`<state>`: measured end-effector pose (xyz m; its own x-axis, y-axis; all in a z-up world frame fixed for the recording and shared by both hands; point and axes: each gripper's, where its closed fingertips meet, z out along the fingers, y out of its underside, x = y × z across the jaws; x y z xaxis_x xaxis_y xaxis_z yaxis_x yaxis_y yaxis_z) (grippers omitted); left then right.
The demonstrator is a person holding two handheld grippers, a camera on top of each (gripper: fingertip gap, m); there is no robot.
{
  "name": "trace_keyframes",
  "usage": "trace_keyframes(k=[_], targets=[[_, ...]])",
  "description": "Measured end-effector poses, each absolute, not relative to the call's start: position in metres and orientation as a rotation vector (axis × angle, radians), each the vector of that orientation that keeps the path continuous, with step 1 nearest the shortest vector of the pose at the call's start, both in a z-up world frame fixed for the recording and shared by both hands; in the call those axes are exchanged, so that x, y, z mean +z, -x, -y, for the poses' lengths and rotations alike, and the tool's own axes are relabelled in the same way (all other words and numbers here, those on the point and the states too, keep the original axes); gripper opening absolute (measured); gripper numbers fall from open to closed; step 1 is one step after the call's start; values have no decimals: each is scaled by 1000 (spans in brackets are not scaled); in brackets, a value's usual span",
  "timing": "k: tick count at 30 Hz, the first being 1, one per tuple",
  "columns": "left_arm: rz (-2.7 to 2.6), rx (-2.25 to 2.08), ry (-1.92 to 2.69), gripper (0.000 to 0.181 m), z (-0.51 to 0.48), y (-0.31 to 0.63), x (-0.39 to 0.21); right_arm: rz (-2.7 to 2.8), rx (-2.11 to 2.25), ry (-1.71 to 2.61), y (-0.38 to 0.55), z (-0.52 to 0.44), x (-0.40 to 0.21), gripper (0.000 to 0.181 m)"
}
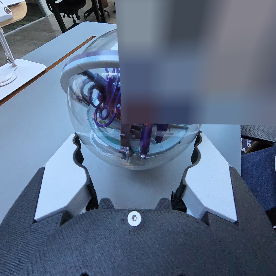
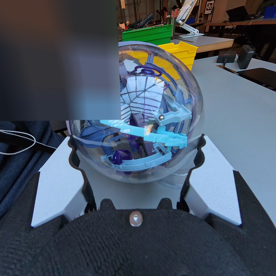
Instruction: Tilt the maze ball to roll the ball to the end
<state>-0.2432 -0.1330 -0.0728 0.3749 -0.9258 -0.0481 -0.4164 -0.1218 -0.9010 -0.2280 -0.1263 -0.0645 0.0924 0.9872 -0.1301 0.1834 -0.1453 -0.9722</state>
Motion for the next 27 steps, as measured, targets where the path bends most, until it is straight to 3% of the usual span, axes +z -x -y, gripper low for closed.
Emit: trace_keyframes(k=[27], targets=[[-1247,-611,1628,148,111,239,-67,1237,1058,1432,225,106,-64,157]])
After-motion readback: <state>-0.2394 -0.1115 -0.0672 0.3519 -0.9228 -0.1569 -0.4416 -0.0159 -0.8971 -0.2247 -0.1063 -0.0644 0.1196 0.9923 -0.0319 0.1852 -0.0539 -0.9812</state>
